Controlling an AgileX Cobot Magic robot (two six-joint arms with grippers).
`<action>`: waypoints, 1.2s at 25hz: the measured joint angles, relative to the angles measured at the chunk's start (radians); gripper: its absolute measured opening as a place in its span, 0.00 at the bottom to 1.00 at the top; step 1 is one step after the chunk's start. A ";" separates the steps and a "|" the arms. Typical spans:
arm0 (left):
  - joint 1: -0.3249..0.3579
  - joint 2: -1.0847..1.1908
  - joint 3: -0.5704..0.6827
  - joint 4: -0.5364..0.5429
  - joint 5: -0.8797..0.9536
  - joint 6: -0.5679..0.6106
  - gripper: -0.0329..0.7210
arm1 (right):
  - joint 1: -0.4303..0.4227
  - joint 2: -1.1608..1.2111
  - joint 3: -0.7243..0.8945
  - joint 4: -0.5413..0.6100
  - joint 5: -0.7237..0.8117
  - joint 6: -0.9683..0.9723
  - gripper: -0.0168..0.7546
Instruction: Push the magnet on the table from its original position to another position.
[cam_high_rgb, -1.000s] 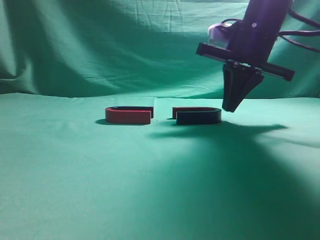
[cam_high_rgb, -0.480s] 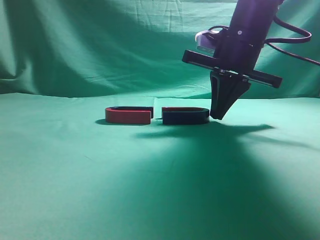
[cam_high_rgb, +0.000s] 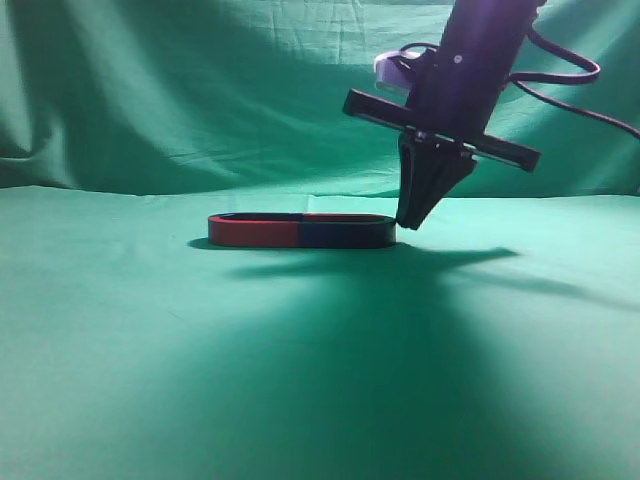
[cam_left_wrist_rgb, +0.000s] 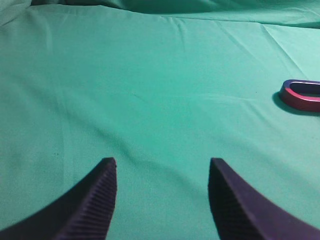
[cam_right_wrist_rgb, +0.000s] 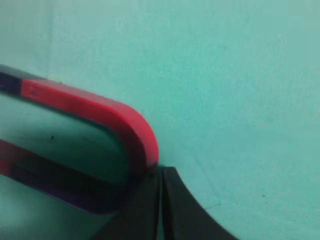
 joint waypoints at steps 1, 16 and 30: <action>0.000 0.000 0.000 0.000 0.000 0.000 0.57 | 0.000 0.000 -0.010 -0.002 0.007 0.000 0.02; 0.000 0.000 0.000 0.000 0.000 0.000 0.57 | 0.004 -0.333 -0.194 -0.050 0.357 -0.031 0.02; 0.000 0.000 0.000 0.000 0.000 0.000 0.57 | 0.004 -0.979 0.177 -0.108 0.300 -0.007 0.02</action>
